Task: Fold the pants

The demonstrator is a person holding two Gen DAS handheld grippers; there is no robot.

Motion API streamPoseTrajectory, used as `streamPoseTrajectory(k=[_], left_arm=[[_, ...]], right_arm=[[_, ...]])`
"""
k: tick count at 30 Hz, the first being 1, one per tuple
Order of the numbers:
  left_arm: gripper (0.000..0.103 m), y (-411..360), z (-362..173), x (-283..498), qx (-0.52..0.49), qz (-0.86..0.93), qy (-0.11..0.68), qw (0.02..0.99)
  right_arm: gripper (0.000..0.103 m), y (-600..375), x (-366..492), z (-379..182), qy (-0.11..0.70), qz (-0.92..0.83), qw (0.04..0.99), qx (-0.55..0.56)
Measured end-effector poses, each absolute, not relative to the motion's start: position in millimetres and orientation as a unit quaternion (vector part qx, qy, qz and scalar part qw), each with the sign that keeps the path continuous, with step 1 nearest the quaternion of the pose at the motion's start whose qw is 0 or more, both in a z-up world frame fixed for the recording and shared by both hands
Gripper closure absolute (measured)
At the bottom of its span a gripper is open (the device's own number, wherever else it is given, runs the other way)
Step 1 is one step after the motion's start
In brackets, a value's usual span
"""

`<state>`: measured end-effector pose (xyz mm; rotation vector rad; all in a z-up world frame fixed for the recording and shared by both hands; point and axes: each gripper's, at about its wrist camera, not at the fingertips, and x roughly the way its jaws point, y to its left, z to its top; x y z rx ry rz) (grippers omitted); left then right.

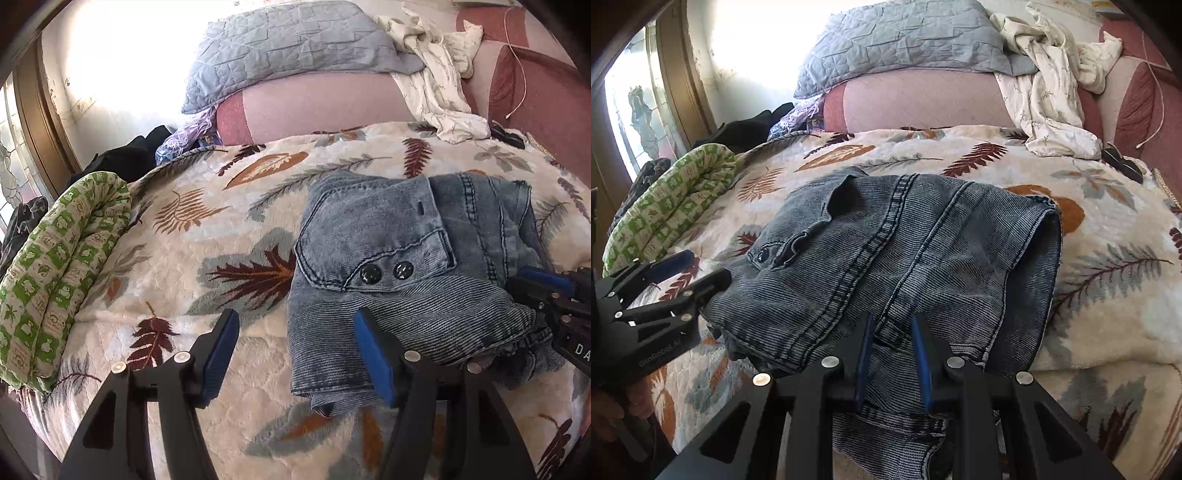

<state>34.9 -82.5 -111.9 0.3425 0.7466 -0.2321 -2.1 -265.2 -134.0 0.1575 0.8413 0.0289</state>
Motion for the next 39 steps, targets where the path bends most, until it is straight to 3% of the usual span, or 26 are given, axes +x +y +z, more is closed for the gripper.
streamPoseTrajectory(k=[11, 18, 22, 26, 30, 39], left_arm=[[0.034, -87.6, -127.2, 40.6, 0.190, -0.107, 0.377, 0.900], [0.010, -65.3, -132.5, 60.1, 0.112, -0.089, 0.429, 0.892], [0.010, -57.5, -119.7, 69.5, 0.082, -0.108, 0.456, 0.880], [0.011, -55.8, -82.4, 73.6, 0.086, -0.109, 0.410, 0.902], [0.011, -68.4, -55.9, 100.1, 0.098, -0.118, 0.399, 0.904], [0.011, -129.8, -79.3, 162.1, 0.143, -0.121, 0.439, 0.879]], right_arm=[[0.078, -269.1, -0.1, -135.8, 0.410, 0.019, 0.907, 0.096], [0.078, -269.7, 0.7, -135.6, 0.414, 0.021, 0.904, 0.102], [0.077, -276.2, 3.1, -129.4, 0.417, 0.032, 0.901, 0.114], [0.064, -290.5, 4.5, -116.5, 0.393, 0.028, 0.910, 0.128], [0.063, -305.5, 16.4, -102.4, 0.353, 0.020, 0.925, 0.140], [0.063, -322.4, 49.1, -110.5, 0.366, 0.005, 0.918, 0.153]])
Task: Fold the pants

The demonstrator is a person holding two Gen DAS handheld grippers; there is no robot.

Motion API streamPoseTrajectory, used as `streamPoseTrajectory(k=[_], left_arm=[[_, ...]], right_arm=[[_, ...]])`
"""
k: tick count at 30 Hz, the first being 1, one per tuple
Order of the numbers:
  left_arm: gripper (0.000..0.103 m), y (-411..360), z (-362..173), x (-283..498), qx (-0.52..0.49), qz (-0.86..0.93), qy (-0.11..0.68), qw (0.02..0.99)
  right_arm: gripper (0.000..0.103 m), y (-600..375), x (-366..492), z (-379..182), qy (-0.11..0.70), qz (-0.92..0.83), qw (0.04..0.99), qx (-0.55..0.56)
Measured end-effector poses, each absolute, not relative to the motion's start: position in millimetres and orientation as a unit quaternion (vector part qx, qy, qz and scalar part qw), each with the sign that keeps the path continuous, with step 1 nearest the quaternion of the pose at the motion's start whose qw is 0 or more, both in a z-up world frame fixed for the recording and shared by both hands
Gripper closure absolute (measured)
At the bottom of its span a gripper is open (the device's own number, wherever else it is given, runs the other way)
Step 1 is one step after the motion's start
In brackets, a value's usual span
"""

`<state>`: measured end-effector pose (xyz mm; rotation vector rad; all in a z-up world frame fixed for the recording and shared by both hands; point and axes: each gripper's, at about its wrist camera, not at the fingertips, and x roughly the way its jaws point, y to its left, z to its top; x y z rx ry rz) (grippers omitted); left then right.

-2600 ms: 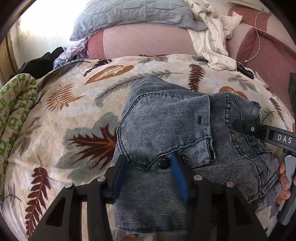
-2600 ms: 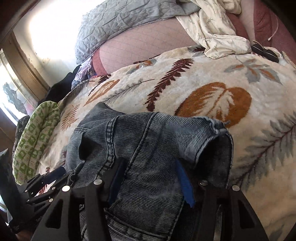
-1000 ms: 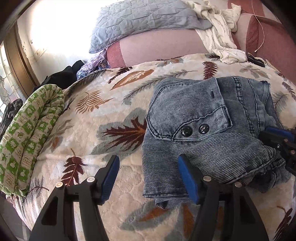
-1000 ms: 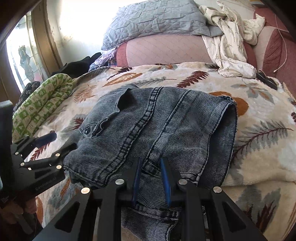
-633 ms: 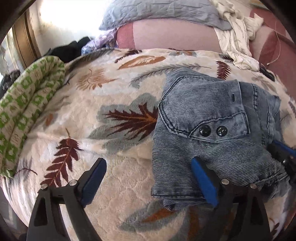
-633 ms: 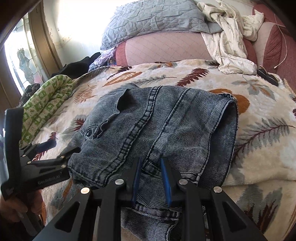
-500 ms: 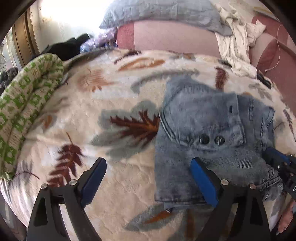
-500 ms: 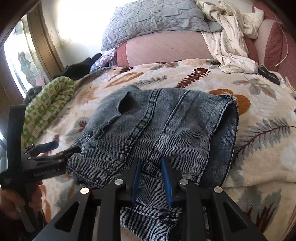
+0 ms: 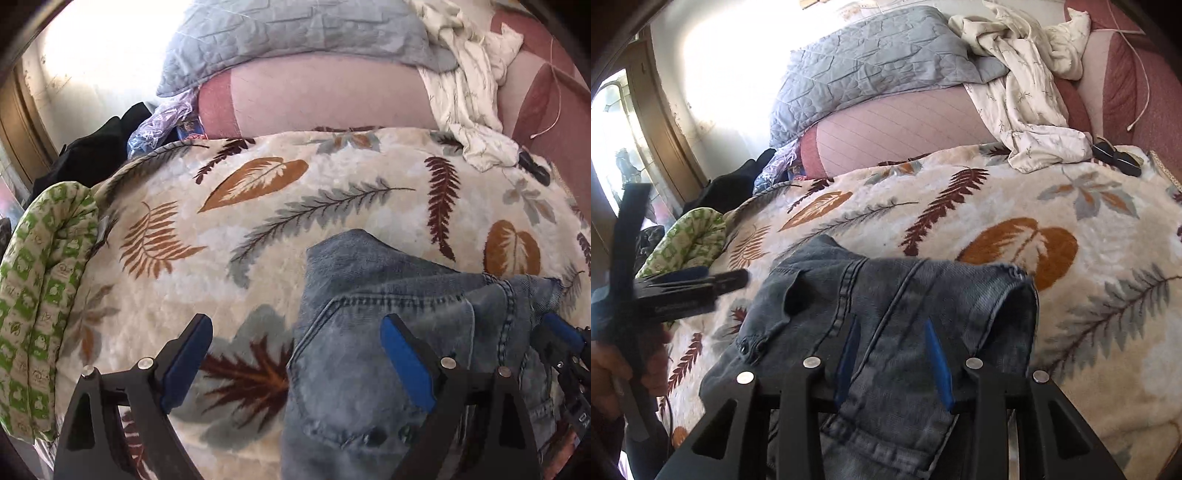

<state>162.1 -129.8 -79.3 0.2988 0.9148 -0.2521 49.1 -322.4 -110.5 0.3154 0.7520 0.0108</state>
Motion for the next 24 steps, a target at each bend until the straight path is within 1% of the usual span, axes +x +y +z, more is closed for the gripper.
streamPoseTrajectory(k=[5, 6, 8, 11, 14, 20, 24], left_arm=[[0.011, -157.8, -86.2, 172.7, 0.163, -0.127, 0.438, 0.875], [0.011, -166.0, -91.7, 175.5, 0.178, -0.129, 0.443, 0.869], [0.011, -173.4, -99.2, 179.3, 0.194, -0.121, 0.444, 0.867], [0.010, -178.2, -115.6, 190.6, 0.207, -0.108, 0.465, 0.854], [0.009, -174.4, -128.2, 203.0, 0.194, -0.101, 0.490, 0.844], [0.009, -172.6, -141.0, 222.8, 0.190, -0.081, 0.505, 0.838], [0.009, -180.9, -141.9, 228.9, 0.213, -0.070, 0.494, 0.840]], right_arm=[[0.063, -336.2, 72.8, -128.6, 0.403, 0.004, 0.897, 0.182], [0.060, -339.1, 73.9, -131.1, 0.407, 0.004, 0.893, 0.190], [0.050, -343.9, 74.5, -135.1, 0.414, 0.001, 0.888, 0.200], [0.043, -352.9, 76.2, -145.7, 0.432, -0.002, 0.872, 0.230], [0.042, -361.6, 76.8, -152.4, 0.438, 0.005, 0.858, 0.270], [0.042, -354.7, 77.2, -152.6, 0.444, -0.001, 0.862, 0.243], [0.042, -356.8, 77.3, -153.1, 0.450, 0.002, 0.859, 0.245]])
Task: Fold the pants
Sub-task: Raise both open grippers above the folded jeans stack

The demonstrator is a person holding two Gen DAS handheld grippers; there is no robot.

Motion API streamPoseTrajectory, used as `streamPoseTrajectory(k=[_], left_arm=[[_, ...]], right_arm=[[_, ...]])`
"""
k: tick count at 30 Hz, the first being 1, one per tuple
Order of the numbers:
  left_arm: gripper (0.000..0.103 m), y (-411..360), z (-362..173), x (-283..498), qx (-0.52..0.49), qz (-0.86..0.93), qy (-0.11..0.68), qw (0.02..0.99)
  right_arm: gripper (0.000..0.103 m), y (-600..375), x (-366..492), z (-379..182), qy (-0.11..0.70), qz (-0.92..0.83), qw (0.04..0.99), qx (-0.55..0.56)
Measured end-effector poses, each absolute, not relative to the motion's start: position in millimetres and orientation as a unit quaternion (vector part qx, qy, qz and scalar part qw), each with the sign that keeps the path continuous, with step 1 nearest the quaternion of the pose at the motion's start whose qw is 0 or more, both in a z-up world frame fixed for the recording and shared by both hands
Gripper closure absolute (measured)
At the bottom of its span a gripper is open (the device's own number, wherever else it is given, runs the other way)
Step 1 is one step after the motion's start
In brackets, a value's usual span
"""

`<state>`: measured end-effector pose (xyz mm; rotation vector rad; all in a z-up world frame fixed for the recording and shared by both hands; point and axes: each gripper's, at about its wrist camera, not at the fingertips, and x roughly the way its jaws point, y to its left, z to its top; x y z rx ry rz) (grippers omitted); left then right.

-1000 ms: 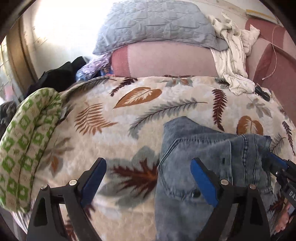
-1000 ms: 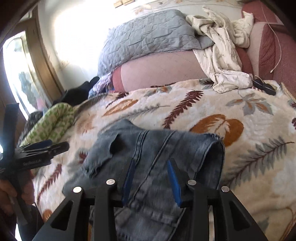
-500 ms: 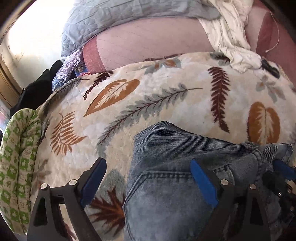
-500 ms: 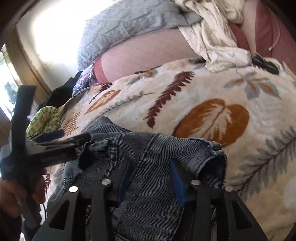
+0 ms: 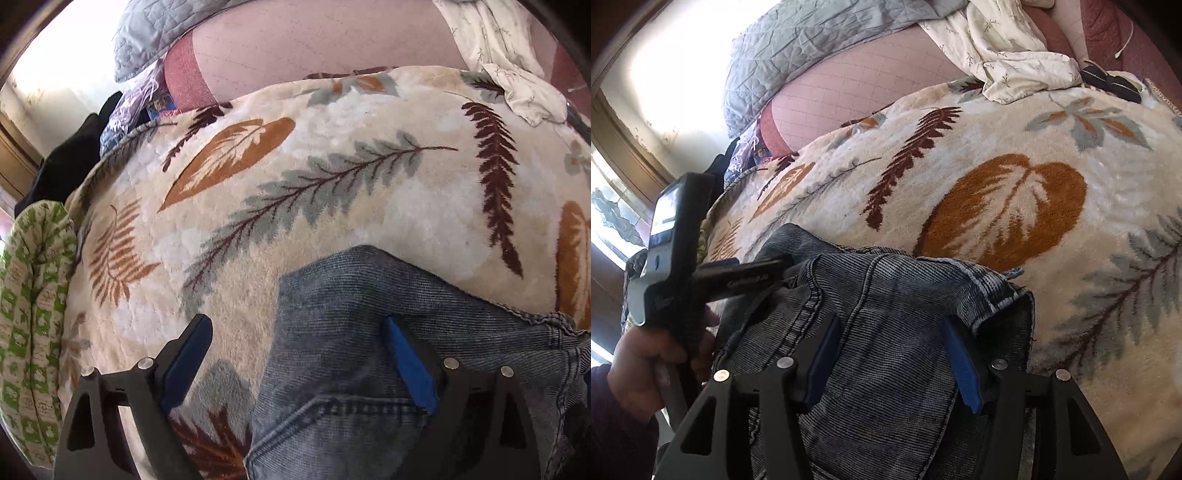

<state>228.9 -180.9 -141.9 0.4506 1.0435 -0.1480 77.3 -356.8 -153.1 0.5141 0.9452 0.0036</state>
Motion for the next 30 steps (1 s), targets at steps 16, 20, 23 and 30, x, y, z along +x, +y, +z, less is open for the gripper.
streamPoseTrajectory(k=[16, 20, 23, 30], left_arm=[[0.009, -74.7, -86.0, 145.0, 0.081, -0.112, 0.464, 0.875], [0.009, -61.5, -84.7, 114.8, 0.087, -0.106, 0.449, 0.883], [0.009, -59.2, -79.7, 96.7, 0.097, -0.106, 0.433, 0.890], [0.009, -67.8, -58.9, 61.7, 0.113, -0.119, 0.390, 0.906]], right_arm=[[0.036, -365.2, 58.0, -123.4, 0.442, -0.006, 0.860, 0.256], [0.032, -360.6, 50.7, -113.8, 0.434, -0.013, 0.869, 0.236], [0.032, -357.5, 42.8, -109.0, 0.429, -0.009, 0.873, 0.232], [0.031, -353.2, 17.9, -90.9, 0.402, -0.009, 0.890, 0.215]])
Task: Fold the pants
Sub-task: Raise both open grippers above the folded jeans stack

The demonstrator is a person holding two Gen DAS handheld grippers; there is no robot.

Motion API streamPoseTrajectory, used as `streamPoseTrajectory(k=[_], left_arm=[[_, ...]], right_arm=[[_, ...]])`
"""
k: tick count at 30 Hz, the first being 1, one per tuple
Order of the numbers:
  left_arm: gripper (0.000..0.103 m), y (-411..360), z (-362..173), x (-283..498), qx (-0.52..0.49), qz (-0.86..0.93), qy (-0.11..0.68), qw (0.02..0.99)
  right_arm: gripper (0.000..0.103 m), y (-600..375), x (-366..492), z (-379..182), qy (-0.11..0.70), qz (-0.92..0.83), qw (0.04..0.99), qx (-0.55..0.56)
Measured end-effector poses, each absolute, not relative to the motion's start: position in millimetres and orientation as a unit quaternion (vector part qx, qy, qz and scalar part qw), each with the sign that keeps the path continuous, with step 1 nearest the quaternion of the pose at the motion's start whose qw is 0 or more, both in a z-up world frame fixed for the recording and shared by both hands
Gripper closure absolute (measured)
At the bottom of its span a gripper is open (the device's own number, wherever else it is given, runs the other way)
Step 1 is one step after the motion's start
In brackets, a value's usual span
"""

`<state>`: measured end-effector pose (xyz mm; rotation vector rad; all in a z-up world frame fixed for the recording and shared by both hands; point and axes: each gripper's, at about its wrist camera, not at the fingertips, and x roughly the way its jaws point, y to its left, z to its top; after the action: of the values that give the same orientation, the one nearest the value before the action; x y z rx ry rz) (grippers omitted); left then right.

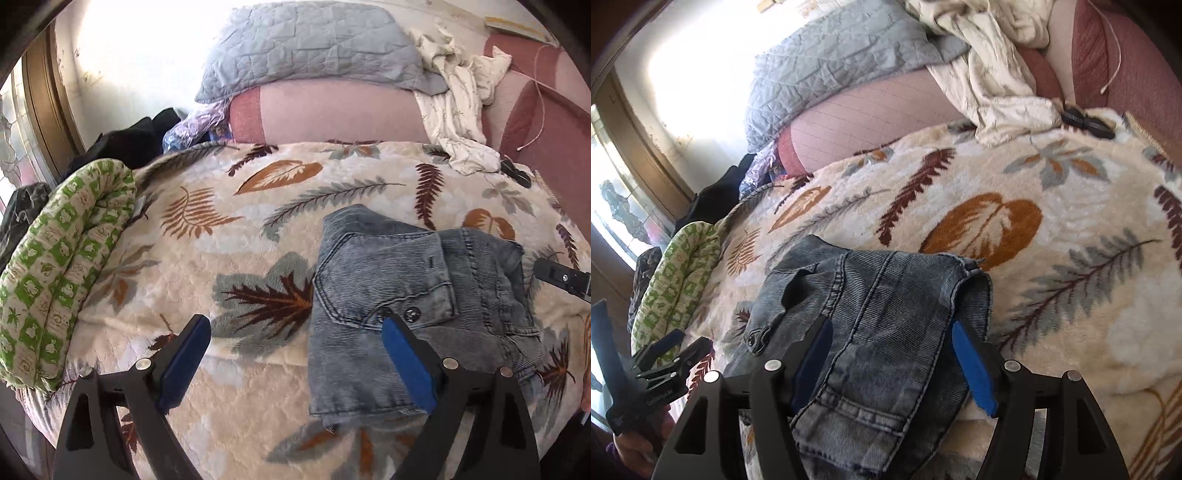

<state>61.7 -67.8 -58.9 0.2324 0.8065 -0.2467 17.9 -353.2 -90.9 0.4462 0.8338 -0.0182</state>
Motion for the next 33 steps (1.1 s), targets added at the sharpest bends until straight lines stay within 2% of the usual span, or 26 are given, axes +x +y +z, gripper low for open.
streamPoseTrajectory(k=[14, 33], left_arm=[[0.009, -81.7, -37.3, 34.4, 0.120, -0.124, 0.354, 0.919], [0.009, -81.9, -54.9, 34.8, 0.119, -0.118, 0.379, 0.910]], right_arm=[[0.027, -379.2, -6.0, -90.7, 0.404, -0.021, 0.885, 0.230], [0.026, -370.1, -2.0, -100.9, 0.429, -0.007, 0.874, 0.227]])
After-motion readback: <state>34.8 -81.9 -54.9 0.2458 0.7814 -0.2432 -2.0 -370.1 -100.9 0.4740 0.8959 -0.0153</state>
